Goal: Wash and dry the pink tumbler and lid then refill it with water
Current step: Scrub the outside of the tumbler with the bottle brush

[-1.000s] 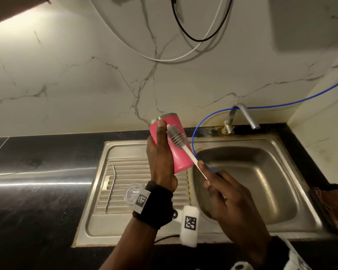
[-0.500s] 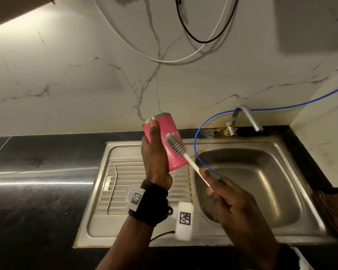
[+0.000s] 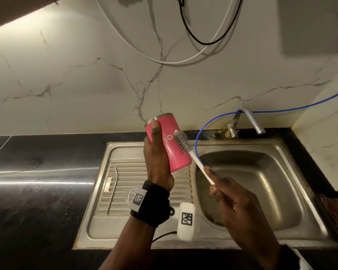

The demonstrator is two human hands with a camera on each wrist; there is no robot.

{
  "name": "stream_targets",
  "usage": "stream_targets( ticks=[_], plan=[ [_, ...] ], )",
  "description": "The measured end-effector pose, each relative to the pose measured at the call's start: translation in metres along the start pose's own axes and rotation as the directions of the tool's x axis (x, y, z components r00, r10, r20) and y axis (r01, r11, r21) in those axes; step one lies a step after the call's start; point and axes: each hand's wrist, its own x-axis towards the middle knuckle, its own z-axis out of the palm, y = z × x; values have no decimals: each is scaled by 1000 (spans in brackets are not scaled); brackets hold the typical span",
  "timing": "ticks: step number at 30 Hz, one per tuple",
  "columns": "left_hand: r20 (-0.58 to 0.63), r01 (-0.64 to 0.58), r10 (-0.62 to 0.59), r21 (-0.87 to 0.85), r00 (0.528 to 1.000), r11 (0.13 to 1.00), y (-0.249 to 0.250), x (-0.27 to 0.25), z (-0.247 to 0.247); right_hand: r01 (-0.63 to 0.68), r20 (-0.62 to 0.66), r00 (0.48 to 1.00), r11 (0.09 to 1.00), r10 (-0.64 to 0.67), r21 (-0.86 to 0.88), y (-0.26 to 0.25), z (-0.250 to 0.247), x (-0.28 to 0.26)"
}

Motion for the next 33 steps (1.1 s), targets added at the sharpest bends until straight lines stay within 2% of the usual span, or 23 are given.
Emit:
stream_targets(
  ticks=[4, 10, 14, 21, 24, 26, 29, 33],
  plan=[
    [92, 73, -70, -27, 993, 997, -16, -13, 6, 23, -94, 995, 999, -27, -36, 5, 2, 23],
    [162, 104, -92, -64, 982, 993, -9, -11, 3, -33, -71, 997, 998, 36, 47, 7, 3, 15],
    [163, 87, -69, -108, 984, 990, 3, -5, -1, -102, 40, 994, 985, 98, 137, 4, -2, -6],
    [255, 208, -183, -78, 950, 975, -17, -28, 6, -70, -29, 997, 992, 74, 109, 15, -1, 29],
    [252, 182, -161, -61, 954, 981, -13, -23, 5, -41, -32, 998, 993, 45, 107, 16, -2, 28],
    [230, 129, -103, -101, 968, 987, -4, -15, 4, -9, -23, 1000, 995, 11, 103, 14, -2, 15],
    [211, 82, -52, -134, 976, 988, 6, -7, 1, -42, 33, 999, 991, 38, 129, 10, -2, -6],
    [242, 163, -135, -99, 961, 982, -10, -22, 5, -17, -39, 999, 998, 19, 68, 12, -1, 10]
  ],
)
